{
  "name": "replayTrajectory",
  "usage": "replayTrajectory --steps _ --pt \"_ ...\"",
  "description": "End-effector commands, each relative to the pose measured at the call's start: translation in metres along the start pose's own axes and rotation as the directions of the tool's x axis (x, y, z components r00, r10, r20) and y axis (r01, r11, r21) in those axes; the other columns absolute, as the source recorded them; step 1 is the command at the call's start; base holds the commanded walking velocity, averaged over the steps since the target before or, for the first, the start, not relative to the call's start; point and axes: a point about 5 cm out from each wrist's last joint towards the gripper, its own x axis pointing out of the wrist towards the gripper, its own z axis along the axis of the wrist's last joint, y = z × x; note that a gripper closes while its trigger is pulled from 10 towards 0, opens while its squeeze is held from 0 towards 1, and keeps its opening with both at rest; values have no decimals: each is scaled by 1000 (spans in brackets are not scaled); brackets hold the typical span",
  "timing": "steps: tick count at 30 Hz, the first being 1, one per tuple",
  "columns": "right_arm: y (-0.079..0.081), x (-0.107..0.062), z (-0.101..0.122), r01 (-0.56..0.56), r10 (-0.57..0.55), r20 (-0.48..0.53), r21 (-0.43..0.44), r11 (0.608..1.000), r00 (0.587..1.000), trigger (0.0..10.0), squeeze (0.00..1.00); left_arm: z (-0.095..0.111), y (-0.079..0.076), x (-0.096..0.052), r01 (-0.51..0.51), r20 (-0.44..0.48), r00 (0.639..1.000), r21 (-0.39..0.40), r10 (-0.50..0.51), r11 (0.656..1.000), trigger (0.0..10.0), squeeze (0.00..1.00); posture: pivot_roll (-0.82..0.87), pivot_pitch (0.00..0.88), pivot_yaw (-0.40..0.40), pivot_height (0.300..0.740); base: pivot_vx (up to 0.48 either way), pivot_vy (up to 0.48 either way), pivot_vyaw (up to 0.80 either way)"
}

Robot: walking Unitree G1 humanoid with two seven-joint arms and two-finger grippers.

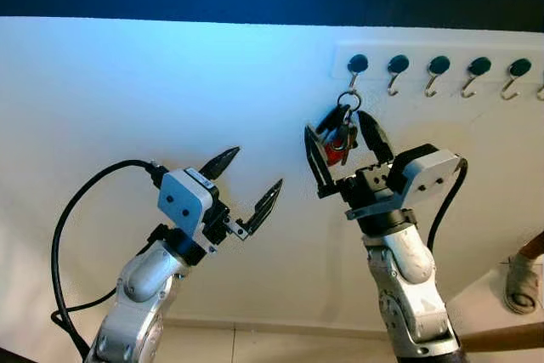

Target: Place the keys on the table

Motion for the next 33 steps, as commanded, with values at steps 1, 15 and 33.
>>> replayTrajectory --steps 1,15,33 --pt "3 -2 0 -25 25 -11 -21 999 1000 10000 0 -2 1 -1 -7 -12 1000 8 7 1000 10000 0 15 106 -17 740 0 0 0" --pt "3 7 2 -40 39 -5 -146 988 999 10000 0 -2 5 2 -24 -6 1000 6 24 1000 10000 0 23 104 -25 740 0 0 0" --pt "-1 17 7 32 -26 27 -264 964 999 10000 0 0 0 4 -7 2 1000 12 7 1000 10000 0 31 112 -26 740 0 0 0"
